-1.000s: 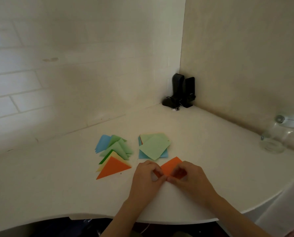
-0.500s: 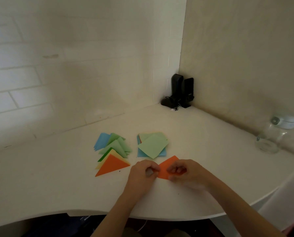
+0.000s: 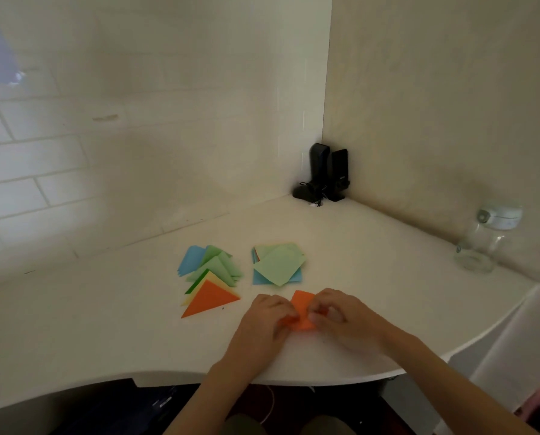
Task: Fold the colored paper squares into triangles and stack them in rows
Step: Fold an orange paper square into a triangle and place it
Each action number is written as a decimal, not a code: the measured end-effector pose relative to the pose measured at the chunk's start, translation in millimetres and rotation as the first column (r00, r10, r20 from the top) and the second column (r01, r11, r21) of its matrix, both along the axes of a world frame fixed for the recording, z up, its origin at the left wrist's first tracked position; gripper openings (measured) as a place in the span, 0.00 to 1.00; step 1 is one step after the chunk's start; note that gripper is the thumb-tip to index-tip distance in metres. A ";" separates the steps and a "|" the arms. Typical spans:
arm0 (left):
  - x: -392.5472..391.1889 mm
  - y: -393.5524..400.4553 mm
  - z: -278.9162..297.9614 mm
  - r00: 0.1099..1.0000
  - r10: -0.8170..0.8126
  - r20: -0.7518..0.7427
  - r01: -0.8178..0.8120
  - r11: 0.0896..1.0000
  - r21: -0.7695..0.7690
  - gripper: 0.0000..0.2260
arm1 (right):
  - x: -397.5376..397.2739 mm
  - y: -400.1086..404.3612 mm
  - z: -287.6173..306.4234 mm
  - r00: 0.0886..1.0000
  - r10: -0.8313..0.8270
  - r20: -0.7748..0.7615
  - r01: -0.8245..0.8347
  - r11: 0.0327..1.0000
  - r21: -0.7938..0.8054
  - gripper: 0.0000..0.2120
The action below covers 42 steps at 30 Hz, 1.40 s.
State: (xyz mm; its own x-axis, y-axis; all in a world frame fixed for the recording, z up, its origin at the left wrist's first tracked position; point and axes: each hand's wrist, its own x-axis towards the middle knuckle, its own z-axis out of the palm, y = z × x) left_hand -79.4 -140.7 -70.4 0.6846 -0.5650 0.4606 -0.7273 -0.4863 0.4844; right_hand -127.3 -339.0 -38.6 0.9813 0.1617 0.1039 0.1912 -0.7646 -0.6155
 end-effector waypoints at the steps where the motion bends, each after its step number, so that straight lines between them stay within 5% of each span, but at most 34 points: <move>1: -1.7 -0.7 0.0 1.000 -0.003 0.029 0.002 1.000 0.028 0.08 | -0.7 -3.6 -0.4 1.000 0.011 0.008 -0.011 1.000 0.003 0.03; 8: -12.2 -14.6 2.1 0.984 0.033 0.174 -0.052 0.993 0.103 0.05 | -9.2 -15.5 -4.8 0.997 -0.047 0.056 0.049 0.998 -0.043 0.07; 13: -13.7 -19.0 -0.1 0.992 0.109 0.065 -0.111 0.993 0.029 0.07 | -16.7 -15.9 -17.2 0.995 -0.073 0.065 0.083 0.982 -0.169 0.36; 18: -17.1 -23.2 2.6 0.973 0.198 -0.116 -0.209 0.974 -0.088 0.14 | -14.4 -6.8 -33.1 0.953 -0.239 0.187 0.258 0.963 -0.082 0.32; 25: -15.4 -31.3 0.6 0.951 0.286 -0.119 -0.294 0.955 -0.051 0.20 | -9.6 2.4 -37.8 0.919 -0.322 0.229 0.350 0.932 -0.094 0.11; 30: -12.0 -32.2 0.6 0.941 0.300 -0.157 -0.309 0.950 -0.035 0.21 | -9.5 1.5 -40.4 0.897 -0.349 0.271 0.393 0.910 -0.130 0.19; 42: 5.0 -19.9 -2.8 0.953 0.174 -0.249 -0.185 0.983 -0.020 0.05 | -4.4 -6.4 -18.0 0.960 -0.268 -0.082 0.256 0.957 -0.140 0.20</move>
State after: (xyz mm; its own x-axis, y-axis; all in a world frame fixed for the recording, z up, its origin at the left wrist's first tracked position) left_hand -74.4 -160.6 -73.2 0.8676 -0.4063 0.2866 -0.4862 -0.5730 0.6598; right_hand -131.8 -345.4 -56.6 0.9953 -0.0969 -0.0007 -0.0834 -0.8524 -0.5163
